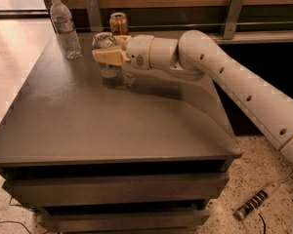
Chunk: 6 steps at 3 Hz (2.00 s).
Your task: Place 7up can upright
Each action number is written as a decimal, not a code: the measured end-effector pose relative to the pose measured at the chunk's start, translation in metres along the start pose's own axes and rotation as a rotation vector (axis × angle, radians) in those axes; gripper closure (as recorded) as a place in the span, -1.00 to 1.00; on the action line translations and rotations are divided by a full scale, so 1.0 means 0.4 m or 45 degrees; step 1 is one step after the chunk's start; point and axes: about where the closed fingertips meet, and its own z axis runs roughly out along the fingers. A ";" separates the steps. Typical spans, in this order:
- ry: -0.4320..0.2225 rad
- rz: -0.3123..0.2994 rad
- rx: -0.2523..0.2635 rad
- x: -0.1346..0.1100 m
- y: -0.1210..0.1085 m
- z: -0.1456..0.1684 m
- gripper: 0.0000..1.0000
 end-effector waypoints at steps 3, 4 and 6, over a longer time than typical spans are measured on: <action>-0.022 -0.011 0.132 0.055 -0.005 -0.084 1.00; -0.023 -0.011 0.126 0.053 -0.001 -0.078 0.65; -0.024 -0.012 0.116 0.051 0.007 -0.067 -0.27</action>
Offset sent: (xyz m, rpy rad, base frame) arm -0.0177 -0.0605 -0.0286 0.0021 -0.0519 -0.1662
